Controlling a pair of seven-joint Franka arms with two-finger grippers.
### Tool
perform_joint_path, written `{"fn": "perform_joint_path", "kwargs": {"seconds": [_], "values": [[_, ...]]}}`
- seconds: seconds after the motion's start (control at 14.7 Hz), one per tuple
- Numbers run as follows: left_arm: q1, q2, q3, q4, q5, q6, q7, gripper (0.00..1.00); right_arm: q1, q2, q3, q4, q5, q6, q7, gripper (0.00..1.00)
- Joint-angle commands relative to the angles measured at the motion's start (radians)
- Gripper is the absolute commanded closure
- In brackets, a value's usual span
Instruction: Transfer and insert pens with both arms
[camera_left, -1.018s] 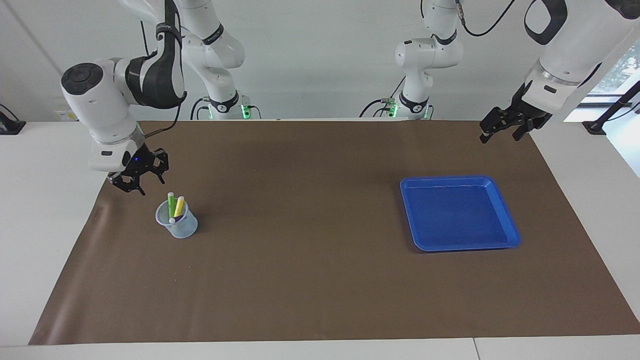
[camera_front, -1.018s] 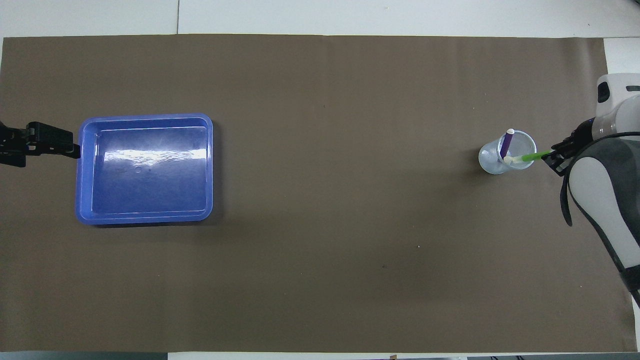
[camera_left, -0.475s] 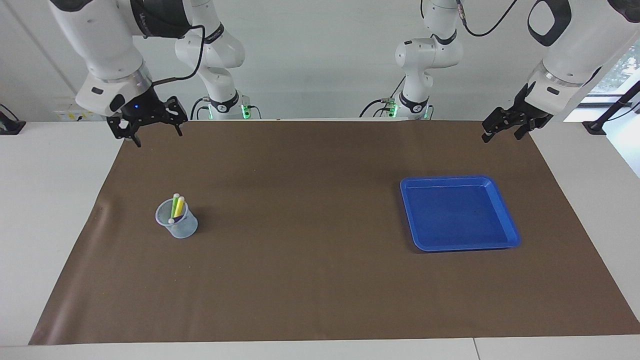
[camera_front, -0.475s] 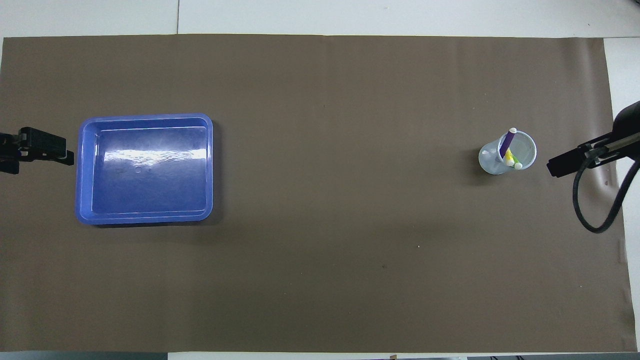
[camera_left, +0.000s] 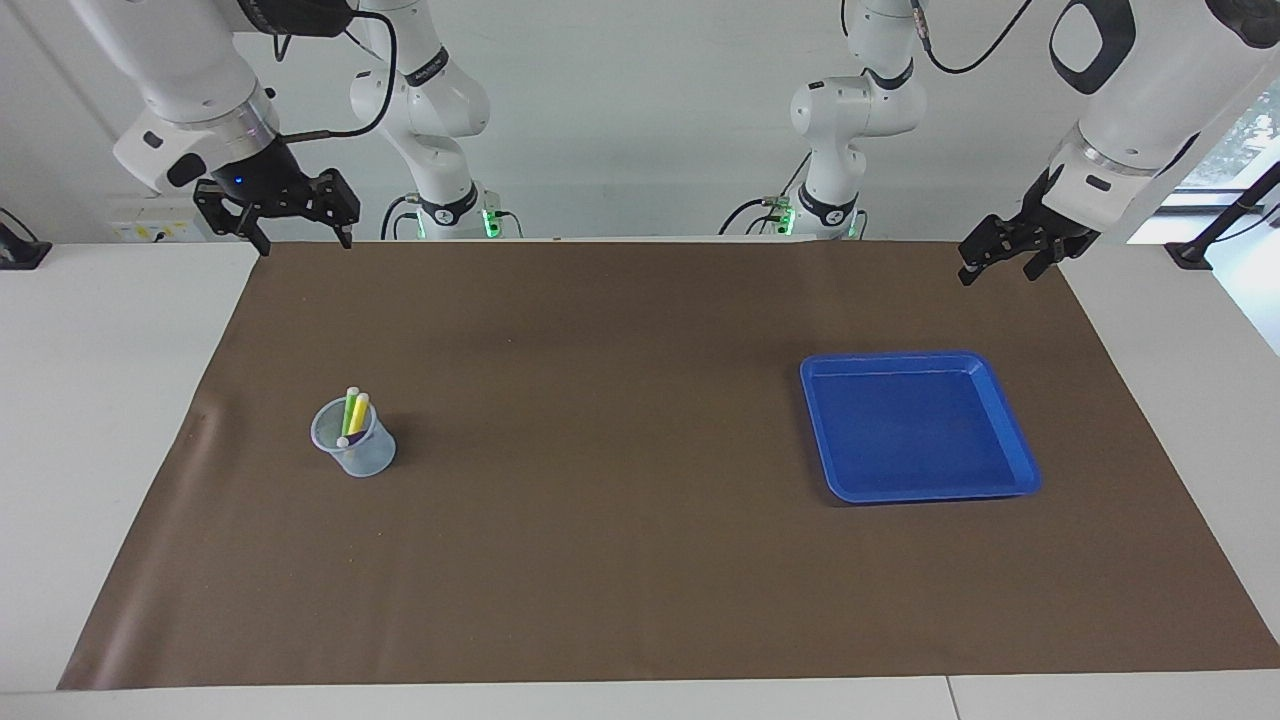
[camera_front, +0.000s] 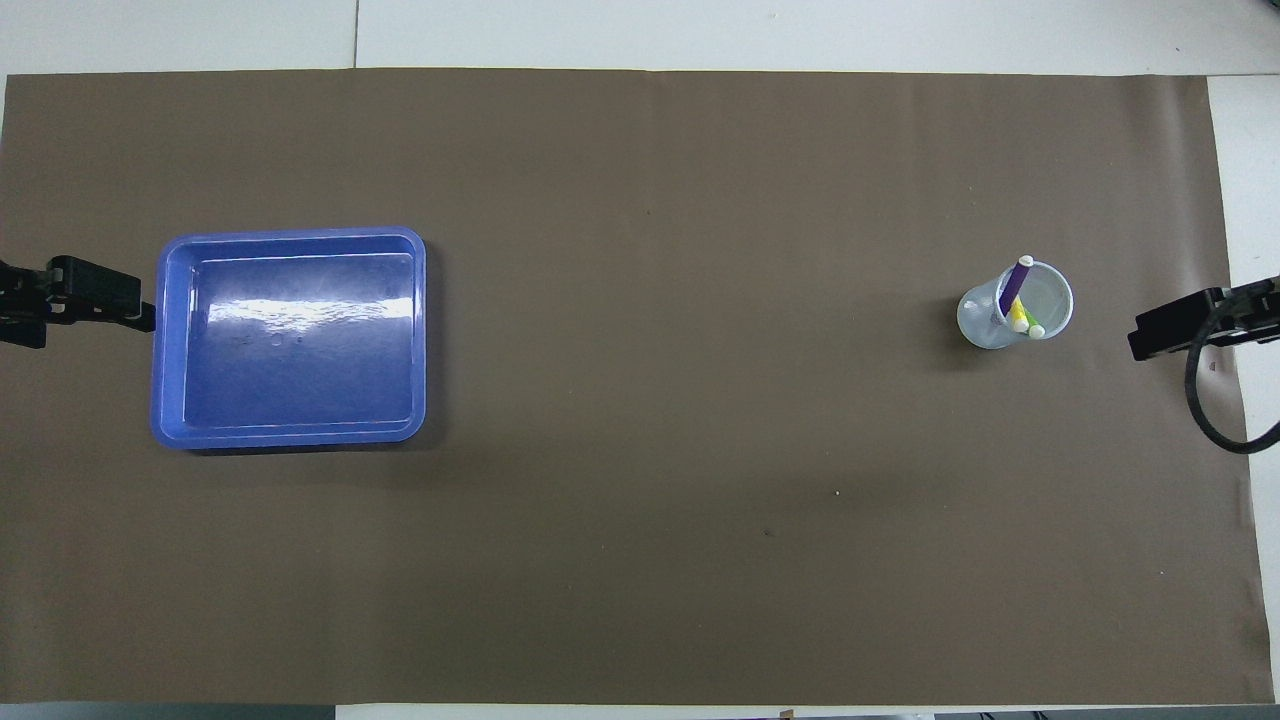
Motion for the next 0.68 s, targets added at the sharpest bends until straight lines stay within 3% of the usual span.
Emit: {"fn": "perform_joint_path", "kwargs": {"seconds": [0.0,0.07,0.2,0.34,0.61], "values": [[-0.005,-0.021,-0.002,-0.025,0.018,0.004,-0.002,0.00,0.123,-0.012,-0.122,-0.020,0.009,0.006,0.042,0.00],[-0.003,-0.021,-0.002,-0.025,0.020,0.004,-0.002,0.00,0.129,-0.012,-0.153,-0.022,0.020,0.015,0.057,0.00],[-0.017,-0.021,-0.002,-0.025,0.023,0.006,-0.003,0.00,0.116,-0.026,-0.148,-0.028,0.011,0.016,0.062,0.00],[-0.026,-0.021,-0.003,-0.027,0.056,0.006,-0.005,0.00,0.114,0.009,-0.129,-0.004,-0.063,0.018,0.063,0.00],[-0.029,-0.028,-0.003,-0.033,0.056,0.009,-0.011,0.00,0.125,0.003,-0.150,0.003,-0.029,0.009,0.065,0.00]]}}
